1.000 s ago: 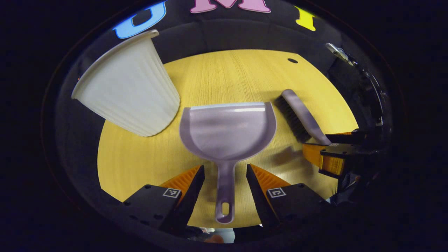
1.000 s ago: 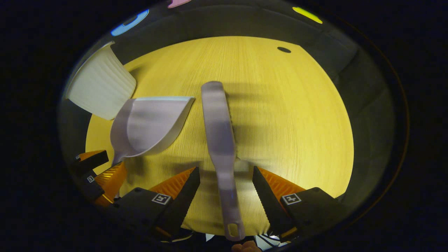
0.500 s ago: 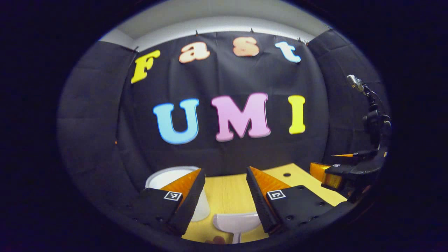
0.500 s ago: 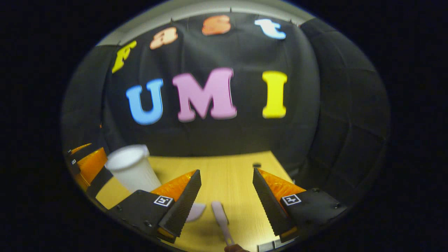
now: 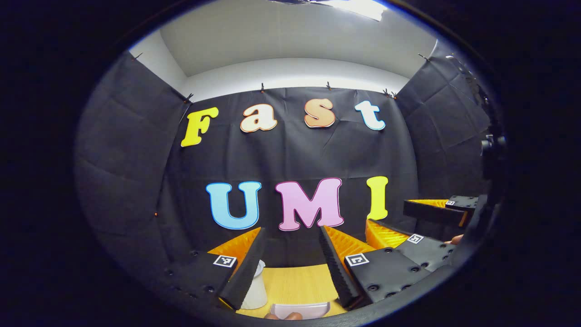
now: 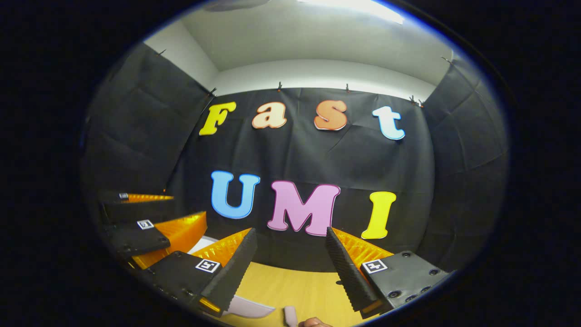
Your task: Pick up the small broom and dustpan from the desktop, sweep the trash into the dustpan with the broom, and then empty the trash into the garbage bin.
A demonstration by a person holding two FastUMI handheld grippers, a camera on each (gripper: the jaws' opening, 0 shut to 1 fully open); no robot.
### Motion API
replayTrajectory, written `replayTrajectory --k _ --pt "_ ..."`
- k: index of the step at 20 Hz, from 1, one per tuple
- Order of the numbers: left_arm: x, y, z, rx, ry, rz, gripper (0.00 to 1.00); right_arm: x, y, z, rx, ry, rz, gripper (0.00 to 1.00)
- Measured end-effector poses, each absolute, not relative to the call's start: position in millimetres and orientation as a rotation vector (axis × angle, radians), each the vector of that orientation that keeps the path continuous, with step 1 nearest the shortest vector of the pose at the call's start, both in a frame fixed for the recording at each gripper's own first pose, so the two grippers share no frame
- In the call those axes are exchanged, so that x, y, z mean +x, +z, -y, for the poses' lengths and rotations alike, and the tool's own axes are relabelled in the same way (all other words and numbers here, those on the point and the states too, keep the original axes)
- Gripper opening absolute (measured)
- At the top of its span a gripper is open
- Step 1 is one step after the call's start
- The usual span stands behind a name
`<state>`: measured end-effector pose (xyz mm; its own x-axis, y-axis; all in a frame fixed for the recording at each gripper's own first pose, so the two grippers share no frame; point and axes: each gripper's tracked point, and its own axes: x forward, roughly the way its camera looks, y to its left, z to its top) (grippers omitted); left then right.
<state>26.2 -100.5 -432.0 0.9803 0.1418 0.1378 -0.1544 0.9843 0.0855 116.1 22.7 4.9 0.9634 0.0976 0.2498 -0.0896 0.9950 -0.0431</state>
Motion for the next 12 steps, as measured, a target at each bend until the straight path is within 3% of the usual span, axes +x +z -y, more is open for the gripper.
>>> replayTrajectory --k 4,7,12 --pt "23.8 -442.0 35.3 0.062 0.206 0.065 0.7 126.8 2.6 -0.3 -0.027 -0.07 0.291 0.96" --pt "20.9 -450.3 16.7 0.052 0.227 0.046 0.7 121.1 -11.8 6.7 -0.049 -0.062 0.219 0.97" --pt "29.3 -452.5 51.5 0.049 0.212 0.02 0.7 114.2 -14.6 13.8 -0.02 -0.095 0.199 0.97"
